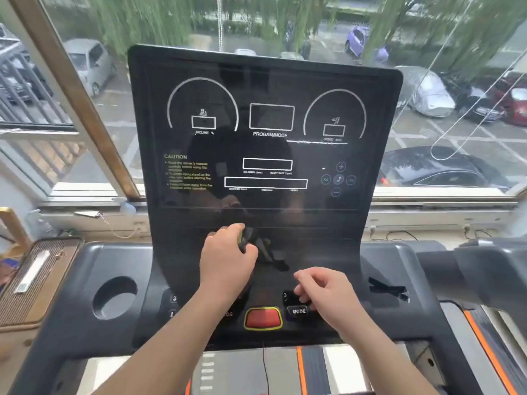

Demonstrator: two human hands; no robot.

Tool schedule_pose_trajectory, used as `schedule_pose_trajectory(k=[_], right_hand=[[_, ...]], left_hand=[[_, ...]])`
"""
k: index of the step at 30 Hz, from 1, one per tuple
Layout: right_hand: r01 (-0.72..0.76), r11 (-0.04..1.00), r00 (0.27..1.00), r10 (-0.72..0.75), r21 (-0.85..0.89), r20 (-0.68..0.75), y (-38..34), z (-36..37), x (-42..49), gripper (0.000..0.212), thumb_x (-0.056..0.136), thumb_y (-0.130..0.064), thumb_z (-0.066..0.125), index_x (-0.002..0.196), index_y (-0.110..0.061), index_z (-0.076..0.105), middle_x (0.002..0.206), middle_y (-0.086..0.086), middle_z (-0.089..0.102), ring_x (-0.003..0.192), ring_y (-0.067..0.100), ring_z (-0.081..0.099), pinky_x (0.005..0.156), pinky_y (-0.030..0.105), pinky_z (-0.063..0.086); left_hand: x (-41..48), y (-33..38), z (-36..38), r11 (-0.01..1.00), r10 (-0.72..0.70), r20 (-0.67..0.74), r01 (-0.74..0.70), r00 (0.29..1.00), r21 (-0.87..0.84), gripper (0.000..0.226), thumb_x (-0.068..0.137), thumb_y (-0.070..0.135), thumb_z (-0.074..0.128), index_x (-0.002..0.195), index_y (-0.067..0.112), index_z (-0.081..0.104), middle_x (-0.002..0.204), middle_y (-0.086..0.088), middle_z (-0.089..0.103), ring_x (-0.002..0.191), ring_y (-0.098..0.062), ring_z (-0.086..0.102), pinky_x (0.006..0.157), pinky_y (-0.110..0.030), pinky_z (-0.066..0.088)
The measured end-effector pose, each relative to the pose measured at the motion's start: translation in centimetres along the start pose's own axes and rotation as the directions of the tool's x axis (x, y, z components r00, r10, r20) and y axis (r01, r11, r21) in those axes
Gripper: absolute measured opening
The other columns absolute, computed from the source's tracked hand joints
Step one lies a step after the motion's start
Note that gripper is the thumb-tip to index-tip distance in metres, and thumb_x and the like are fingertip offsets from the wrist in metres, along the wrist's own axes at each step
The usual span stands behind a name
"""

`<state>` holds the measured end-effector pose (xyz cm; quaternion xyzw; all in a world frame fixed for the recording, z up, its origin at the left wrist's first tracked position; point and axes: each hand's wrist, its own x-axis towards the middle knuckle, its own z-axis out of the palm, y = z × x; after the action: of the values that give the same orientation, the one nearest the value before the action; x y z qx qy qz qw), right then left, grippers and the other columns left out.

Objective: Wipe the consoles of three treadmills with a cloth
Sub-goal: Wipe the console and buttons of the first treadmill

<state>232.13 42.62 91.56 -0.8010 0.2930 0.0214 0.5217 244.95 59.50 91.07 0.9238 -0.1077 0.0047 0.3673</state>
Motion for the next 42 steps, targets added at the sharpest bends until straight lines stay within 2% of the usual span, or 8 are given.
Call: schedule_pose_trajectory(k=[9,13,18,23,30,35,39,42], right_hand=[[-0.063,0.991,0.95,0.095,0.119,-0.296,6.1,-9.6,2.3,0.017,0.102,-0.028,0.057,0.107,-0.027,0.073,0.096,-0.009,0.074,0.088,0.01,0.067,0.074,0.026,0.052],[-0.058,0.995,0.958,0.078,0.078,-0.278,8.3,-12.0,2.0,0.02,0.105,-0.027,0.054,0.095,-0.028,0.071,0.09,0.001,0.074,0.067,0.006,0.061,0.055,0.012,0.049],[-0.11,0.991,0.965,0.125,0.077,-0.232,11.2,-13.0,1.7,0.026,0.103,-0.028,0.055,0.086,-0.022,0.074,0.083,-0.001,0.073,0.083,0.019,0.067,0.071,0.031,0.053],[-0.125,0.989,0.961,0.141,0.081,-0.24,12.5,-13.3,1.8,0.023,0.1,-0.024,0.057,0.081,-0.019,0.07,0.083,0.001,0.071,0.083,0.019,0.066,0.069,0.032,0.052],[-0.056,0.995,0.963,0.077,0.088,-0.258,11.8,-13.1,2.0,0.014,0.1,-0.024,0.059,0.089,-0.019,0.066,0.087,-0.001,0.07,0.086,0.014,0.064,0.067,0.027,0.048],[-0.028,0.993,0.972,0.055,0.118,-0.227,11.7,-11.7,1.9,0.01,0.101,-0.025,0.061,0.094,-0.026,0.068,0.09,-0.005,0.073,0.089,0.015,0.068,0.08,0.038,0.06],[-0.031,0.998,0.971,0.043,0.054,-0.237,11.6,-11.6,2.2,0.015,0.101,-0.025,0.061,0.088,-0.026,0.069,0.088,-0.005,0.072,0.09,0.014,0.067,0.079,0.033,0.057],[-0.074,0.997,0.977,0.077,0.022,-0.197,11.7,-12.2,2.3,0.021,0.102,-0.029,0.057,0.086,-0.022,0.07,0.085,0.0,0.072,0.088,0.018,0.067,0.076,0.034,0.059]], left_hand=[[-0.7,10.4,8.9,0.991,0.114,0.093,-0.119,0.989,0.052,0.035,0.089,0.023,0.061,0.123,0.02,0.066,0.106,0.002,0.072,0.108,-0.026,0.056,0.085,-0.036,0.048],[-1.6,14.6,13.9,0.945,0.255,0.207,-0.289,0.944,0.153,0.026,0.094,0.02,0.058,0.119,0.021,0.064,0.108,0.001,0.07,0.108,-0.029,0.055,0.082,-0.039,0.051],[-5.8,16.1,18.6,0.874,0.313,0.435,-0.436,0.844,0.216,0.024,0.095,0.017,0.054,0.116,0.027,0.063,0.124,0.003,0.064,0.115,-0.031,0.05,0.088,-0.043,0.047],[-9.2,13.5,18.6,0.872,0.37,0.422,-0.467,0.827,0.15,0.036,0.091,0.034,0.056,0.127,0.033,0.051,0.128,0.012,0.058,0.11,-0.027,0.049,0.081,-0.041,0.052],[-10.0,10.8,16.6,0.721,0.55,0.565,-0.691,0.615,0.051,0.043,0.088,0.032,0.056,0.13,0.036,0.055,0.121,0.015,0.06,0.097,-0.023,0.047,0.073,-0.036,0.049],[-7.7,11.1,16.4,0.878,0.287,0.338,-0.387,0.896,0.282,0.043,0.094,0.034,0.057,0.136,0.035,0.052,0.133,0.005,0.056,0.116,-0.028,0.052,0.083,-0.045,0.051],[-10.6,10.0,16.9,0.823,0.448,0.39,-0.541,0.805,0.173,0.039,0.088,0.035,0.05,0.127,0.034,0.055,0.117,0.009,0.061,0.097,-0.027,0.057,0.067,-0.039,0.053],[-8.2,9.6,15.8,0.814,0.431,0.403,-0.541,0.807,0.212,0.039,0.098,0.037,0.047,0.137,0.041,0.047,0.134,0.012,0.056,0.118,-0.023,0.051,0.089,-0.042,0.051]])
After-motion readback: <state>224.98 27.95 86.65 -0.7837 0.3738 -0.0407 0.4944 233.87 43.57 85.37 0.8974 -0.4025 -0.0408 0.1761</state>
